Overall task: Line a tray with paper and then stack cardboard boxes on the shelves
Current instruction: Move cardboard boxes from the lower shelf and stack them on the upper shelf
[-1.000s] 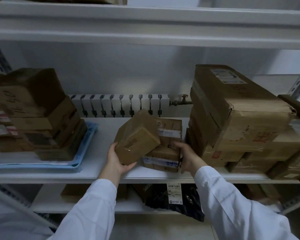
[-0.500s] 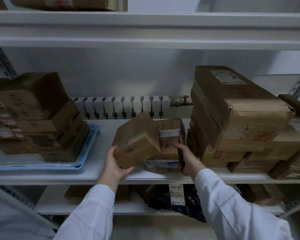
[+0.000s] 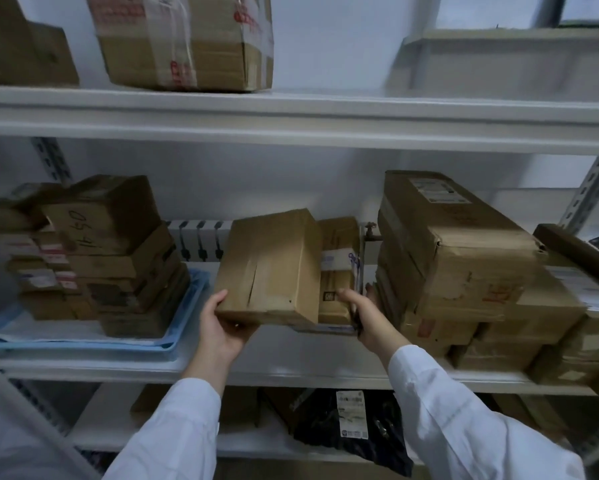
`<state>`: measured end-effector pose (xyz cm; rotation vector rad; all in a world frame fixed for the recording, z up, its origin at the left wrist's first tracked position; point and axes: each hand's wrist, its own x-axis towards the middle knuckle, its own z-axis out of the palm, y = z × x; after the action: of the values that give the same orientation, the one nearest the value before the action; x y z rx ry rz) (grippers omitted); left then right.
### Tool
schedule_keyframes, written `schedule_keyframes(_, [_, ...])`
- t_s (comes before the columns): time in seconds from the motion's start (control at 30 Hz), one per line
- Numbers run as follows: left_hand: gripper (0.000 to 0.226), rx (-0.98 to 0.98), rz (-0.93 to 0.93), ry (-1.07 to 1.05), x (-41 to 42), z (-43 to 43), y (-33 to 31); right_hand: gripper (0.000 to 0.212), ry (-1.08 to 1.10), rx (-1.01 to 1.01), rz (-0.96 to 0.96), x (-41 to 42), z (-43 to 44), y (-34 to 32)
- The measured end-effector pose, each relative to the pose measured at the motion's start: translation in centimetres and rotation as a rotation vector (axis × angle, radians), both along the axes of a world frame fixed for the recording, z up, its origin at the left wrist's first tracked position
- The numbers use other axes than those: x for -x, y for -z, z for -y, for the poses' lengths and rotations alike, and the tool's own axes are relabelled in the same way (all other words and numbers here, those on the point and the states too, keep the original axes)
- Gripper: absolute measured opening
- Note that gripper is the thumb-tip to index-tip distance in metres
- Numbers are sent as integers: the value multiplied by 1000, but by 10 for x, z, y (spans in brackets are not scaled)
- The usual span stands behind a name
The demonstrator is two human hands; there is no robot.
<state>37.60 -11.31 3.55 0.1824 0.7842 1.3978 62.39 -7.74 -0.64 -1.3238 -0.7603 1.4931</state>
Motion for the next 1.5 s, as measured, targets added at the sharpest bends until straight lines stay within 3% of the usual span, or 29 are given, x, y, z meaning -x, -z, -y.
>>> schedule_keyframes(0.07, [37, -30, -15, -30, 6, 6, -4, 129, -39, 0, -13, 1, 8, -12])
schedule_keyframes(0.2, [21, -63, -32, -59, 10, 25, -13, 110, -74, -72, 47, 17, 45, -62])
schedule_keyframes(0.43, [29, -146, -88, -3, 12, 55, -26, 108, -112, -157, 80, 19, 51, -78])
schedule_keyframes(0.6, [45, -110, -269, 15, 12, 72, -36, 102, -167, -153, 56, 18, 63, -91])
schedule_keyframes(0.73, [44, -133, -221, -44, 16, 82, -50, 101, -154, -168, 88, 21, 69, -95])
schedule_keyframes(0.8, [47, -113, -197, -87, 22, 84, -52, 102, -94, -210, 157, 26, 71, -101])
schedule_keyframes(0.9, [50, -74, -73, -108, 33, 86, -48, 112, -64, -305, 449, 36, 79, -114])
schedule_keyframes(1.0, [53, -137, 53, -82, 35, 93, -42, 101, -49, -425, 675, 40, 86, -128])
schedule_keyframes(1.07, [68, -203, 90, -95, 33, 96, -37, 96, -57, -499, 753, 40, 88, -136])
schedule_keyframes(1.27, [58, -299, -3, -132, 40, 95, -38, 94, -8, -613, 820, 42, 96, -150])
schedule_keyframes(1.33, [45, -304, 9, -127, 41, 93, -42, 93, 15, -617, 841, 42, 99, -151])
schedule_keyframes(1.5, [47, -277, 93, -104, 39, 88, -46, 92, 39, -571, 872, 44, 109, -148])
